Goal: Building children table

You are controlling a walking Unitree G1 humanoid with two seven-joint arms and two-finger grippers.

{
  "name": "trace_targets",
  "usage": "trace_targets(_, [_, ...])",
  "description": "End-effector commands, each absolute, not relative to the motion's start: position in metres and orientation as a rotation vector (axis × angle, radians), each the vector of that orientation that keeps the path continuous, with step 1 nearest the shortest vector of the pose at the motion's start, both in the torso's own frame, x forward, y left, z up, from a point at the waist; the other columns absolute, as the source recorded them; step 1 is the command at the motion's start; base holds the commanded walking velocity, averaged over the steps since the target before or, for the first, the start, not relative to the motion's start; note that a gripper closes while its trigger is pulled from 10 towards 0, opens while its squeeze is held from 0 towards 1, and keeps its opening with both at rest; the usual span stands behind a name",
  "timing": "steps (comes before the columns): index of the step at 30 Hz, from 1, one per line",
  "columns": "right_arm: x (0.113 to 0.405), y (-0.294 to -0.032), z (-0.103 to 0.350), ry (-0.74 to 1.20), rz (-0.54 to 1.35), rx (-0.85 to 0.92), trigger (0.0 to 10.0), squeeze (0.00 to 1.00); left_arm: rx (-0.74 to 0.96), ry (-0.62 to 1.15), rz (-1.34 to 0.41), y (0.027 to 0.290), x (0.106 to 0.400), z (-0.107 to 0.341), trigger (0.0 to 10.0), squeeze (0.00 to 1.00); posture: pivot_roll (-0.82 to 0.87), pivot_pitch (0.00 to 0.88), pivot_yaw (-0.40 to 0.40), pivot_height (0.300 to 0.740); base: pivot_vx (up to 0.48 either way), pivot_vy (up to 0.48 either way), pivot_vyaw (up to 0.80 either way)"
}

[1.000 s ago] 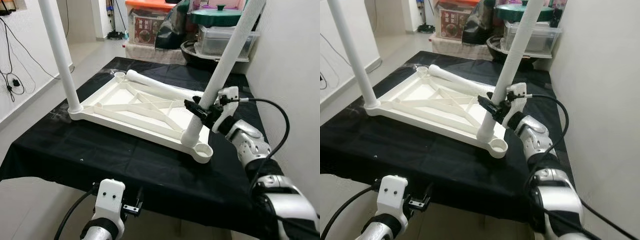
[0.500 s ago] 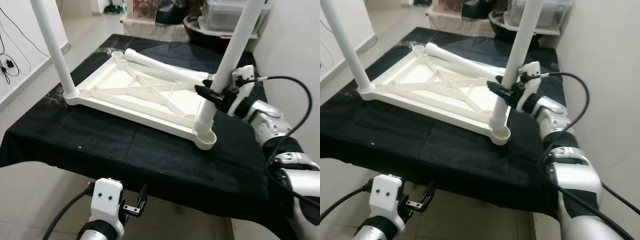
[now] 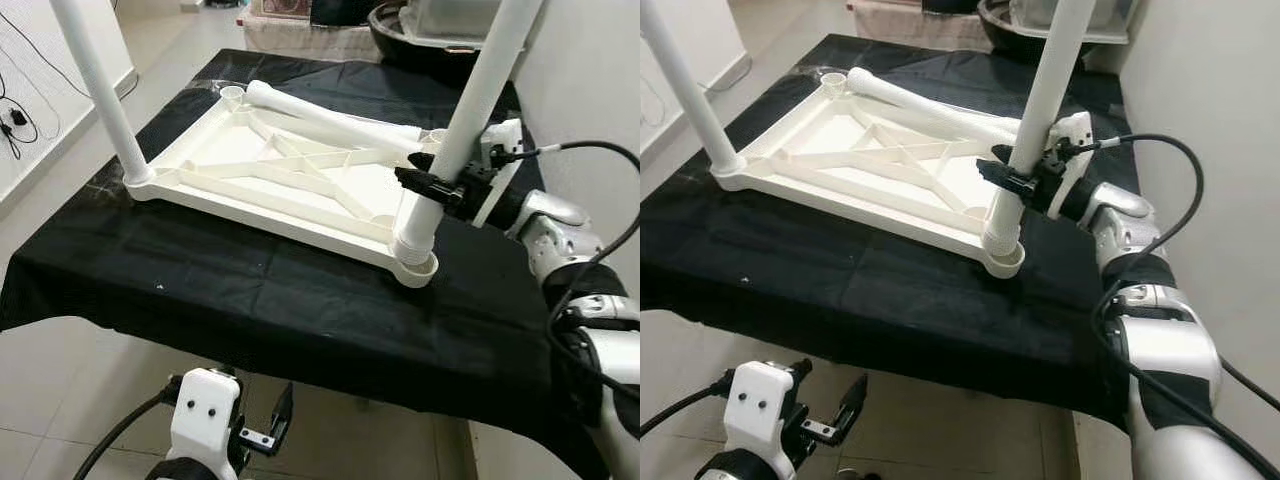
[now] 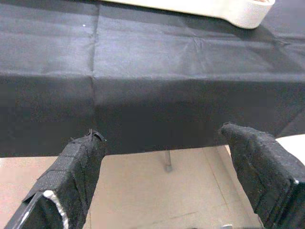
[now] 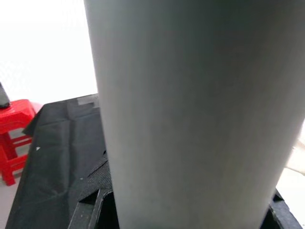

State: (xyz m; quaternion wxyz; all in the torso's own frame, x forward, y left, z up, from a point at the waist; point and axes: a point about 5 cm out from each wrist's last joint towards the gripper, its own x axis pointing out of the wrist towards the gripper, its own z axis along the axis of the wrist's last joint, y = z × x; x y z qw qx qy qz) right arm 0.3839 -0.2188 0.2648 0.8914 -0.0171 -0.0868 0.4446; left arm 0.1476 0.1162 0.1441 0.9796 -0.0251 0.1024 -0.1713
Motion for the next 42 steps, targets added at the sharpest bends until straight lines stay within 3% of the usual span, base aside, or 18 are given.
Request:
trace_targets(1, [0.382, -0.218, 0.247, -0.105, 0.958, -0.005, 0.0, 0.00, -0.050, 0.229, -0.360, 0.117, 0.144, 0.143, 10.0, 0.00, 0.19, 0.225, -0.033, 0.740, 0.000, 0.000, 0.00])
trace_targets(21, [0.380, -0.239, 0.261, -0.095, 0.900, -0.096, 0.0, 0.00, -0.028, 0.248, -0.377, 0.118, 0.140, 0.147, 10.0, 0.00, 0.19, 0.249, -0.031, 0.740, 0.000, 0.000, 0.00])
trace_targets(28, [0.372, -0.238, 0.249, -0.008, 1.047, -0.090, 0.0, 0.00, -0.025, 0.251, -0.381, 0.118, 0.140, 0.148, 10.0, 0.00, 0.18, 0.257, -0.030, 0.740, 0.000, 0.000, 0.00])
trace_targets(42, [0.372, -0.232, 0.240, -0.019, 1.064, -0.079, 0.0, 0.00, -0.017, 0.251, -0.391, 0.117, 0.140, 0.149, 10.0, 0.00, 0.18, 0.262, -0.029, 0.740, 0.000, 0.000, 0.00])
